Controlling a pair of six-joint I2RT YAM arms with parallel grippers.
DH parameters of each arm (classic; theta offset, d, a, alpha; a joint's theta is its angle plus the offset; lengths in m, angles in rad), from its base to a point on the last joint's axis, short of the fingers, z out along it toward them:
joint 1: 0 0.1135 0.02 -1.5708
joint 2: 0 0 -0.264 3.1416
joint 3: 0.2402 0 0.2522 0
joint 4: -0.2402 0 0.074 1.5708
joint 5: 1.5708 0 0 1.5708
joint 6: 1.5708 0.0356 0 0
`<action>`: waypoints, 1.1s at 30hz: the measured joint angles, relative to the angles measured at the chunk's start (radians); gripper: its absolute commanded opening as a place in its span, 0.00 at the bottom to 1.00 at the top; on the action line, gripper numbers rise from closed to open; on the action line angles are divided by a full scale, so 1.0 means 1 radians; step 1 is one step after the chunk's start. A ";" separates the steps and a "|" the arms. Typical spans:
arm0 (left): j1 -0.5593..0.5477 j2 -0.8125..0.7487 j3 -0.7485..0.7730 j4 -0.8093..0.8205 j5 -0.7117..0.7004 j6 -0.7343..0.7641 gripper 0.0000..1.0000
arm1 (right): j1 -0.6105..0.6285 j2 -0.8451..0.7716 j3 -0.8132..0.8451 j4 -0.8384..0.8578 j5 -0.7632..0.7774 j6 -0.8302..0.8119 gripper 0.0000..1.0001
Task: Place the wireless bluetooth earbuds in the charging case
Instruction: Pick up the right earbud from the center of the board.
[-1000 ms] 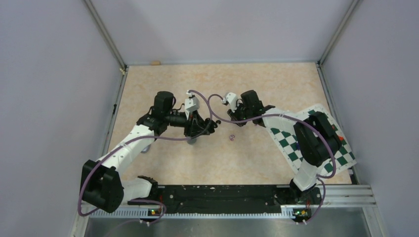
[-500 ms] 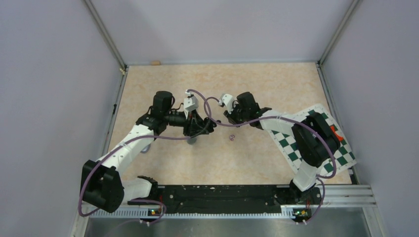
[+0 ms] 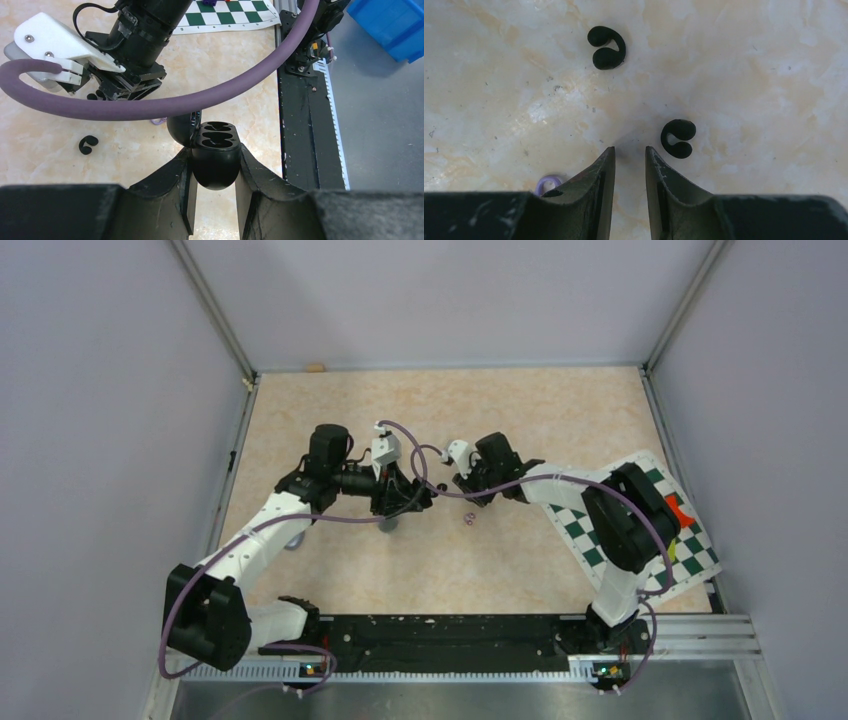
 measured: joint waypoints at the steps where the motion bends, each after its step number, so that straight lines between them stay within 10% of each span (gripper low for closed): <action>1: 0.000 0.000 0.000 0.000 0.000 0.000 0.00 | 0.001 0.002 0.000 -0.007 0.000 0.000 0.28; 33: 0.007 0.026 0.000 -0.001 0.011 -0.006 0.00 | 0.026 0.013 0.010 0.104 0.192 -0.030 0.28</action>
